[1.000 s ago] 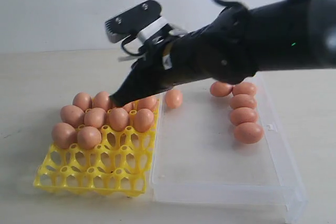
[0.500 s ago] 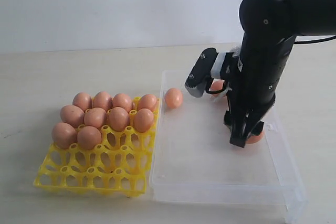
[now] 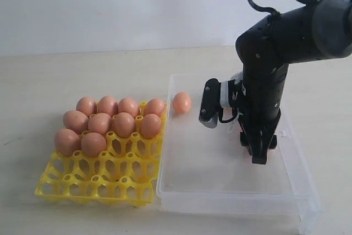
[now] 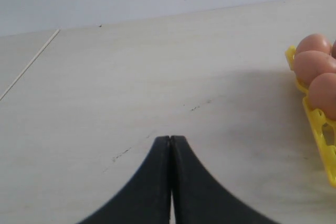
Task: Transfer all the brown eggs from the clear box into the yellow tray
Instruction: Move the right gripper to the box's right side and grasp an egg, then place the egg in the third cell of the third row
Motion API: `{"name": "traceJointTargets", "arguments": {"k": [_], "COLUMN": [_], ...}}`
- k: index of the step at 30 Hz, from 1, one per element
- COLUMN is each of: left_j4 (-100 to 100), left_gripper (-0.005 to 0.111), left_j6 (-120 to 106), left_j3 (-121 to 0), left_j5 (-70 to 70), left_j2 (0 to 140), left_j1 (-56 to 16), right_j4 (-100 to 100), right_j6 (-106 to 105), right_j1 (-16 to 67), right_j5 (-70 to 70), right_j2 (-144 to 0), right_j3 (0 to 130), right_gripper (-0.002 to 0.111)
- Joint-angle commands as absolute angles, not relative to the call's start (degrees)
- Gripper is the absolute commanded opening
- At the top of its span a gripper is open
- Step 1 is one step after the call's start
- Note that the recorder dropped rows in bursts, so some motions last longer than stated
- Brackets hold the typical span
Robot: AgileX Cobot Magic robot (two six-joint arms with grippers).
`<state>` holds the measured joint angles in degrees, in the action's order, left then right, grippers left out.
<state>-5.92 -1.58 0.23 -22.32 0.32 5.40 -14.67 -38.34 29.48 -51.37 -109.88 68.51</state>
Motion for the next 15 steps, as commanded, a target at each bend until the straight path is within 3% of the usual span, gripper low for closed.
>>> {"name": "traceJointTargets", "arguments": {"k": [1, 3, 4, 8, 15], "left_j4": [-5.8, -5.8, -5.8, -5.8, -5.8], "left_gripper": [0.000, 0.000, 0.000, 0.000, 0.000], "left_j6": [-1.2, -1.2, -1.2, -1.2, -1.2], "left_j3": [0.0, 0.0, 0.0, 0.0, 0.0], "left_j5": [-21.8, -21.8, -21.8, -21.8, -21.8], "left_j2": [0.0, 0.0, 0.0, 0.0, 0.0], "left_j1": [5.1, 5.1, 5.1, 5.1, 5.1], "right_j4": [-15.5, -15.5, -15.3, -11.2, 5.3], "right_j6": [-39.0, -39.0, -38.4, -31.0, -18.9], "right_j1": [28.9, 28.9, 28.9, 29.2, 40.7], "right_j5": [-51.3, -52.4, -52.6, -40.9, 11.7], "right_j2": [-112.3, -112.5, -111.9, -105.4, -98.7], "right_j3": [68.9, 68.9, 68.9, 69.0, 60.0], "right_gripper": [0.053, 0.025, 0.004, 0.000, 0.000]}}
